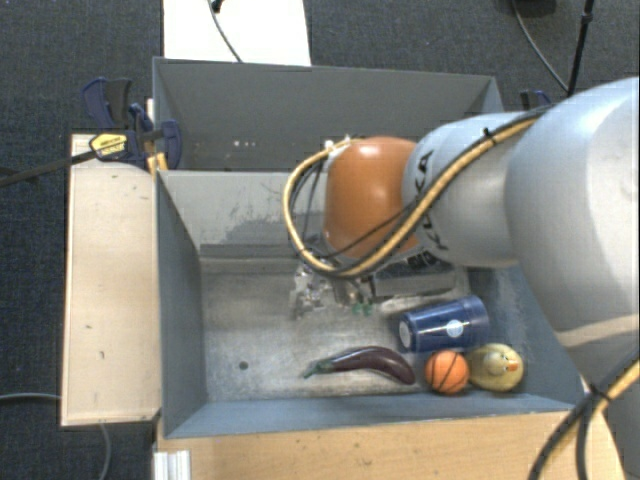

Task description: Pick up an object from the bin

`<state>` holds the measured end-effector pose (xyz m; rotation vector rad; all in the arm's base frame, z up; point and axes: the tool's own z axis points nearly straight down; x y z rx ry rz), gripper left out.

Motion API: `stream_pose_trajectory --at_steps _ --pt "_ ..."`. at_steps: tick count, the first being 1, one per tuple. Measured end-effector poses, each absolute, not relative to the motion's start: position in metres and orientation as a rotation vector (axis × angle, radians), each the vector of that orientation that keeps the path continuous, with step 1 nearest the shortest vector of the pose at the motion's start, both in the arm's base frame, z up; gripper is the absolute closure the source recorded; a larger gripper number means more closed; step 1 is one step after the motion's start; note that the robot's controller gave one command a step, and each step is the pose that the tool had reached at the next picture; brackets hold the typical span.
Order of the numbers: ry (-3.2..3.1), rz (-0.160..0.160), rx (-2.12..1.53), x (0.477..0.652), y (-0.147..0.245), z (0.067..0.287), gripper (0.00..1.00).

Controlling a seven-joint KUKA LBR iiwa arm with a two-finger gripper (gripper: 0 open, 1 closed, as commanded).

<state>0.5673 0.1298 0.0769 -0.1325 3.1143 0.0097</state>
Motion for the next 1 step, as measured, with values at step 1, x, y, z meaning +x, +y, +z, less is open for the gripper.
stream_pose_trajectory --at_steps 1 --pt "3.135 0.002 -0.141 0.5542 0.1336 0.2170 1.00"
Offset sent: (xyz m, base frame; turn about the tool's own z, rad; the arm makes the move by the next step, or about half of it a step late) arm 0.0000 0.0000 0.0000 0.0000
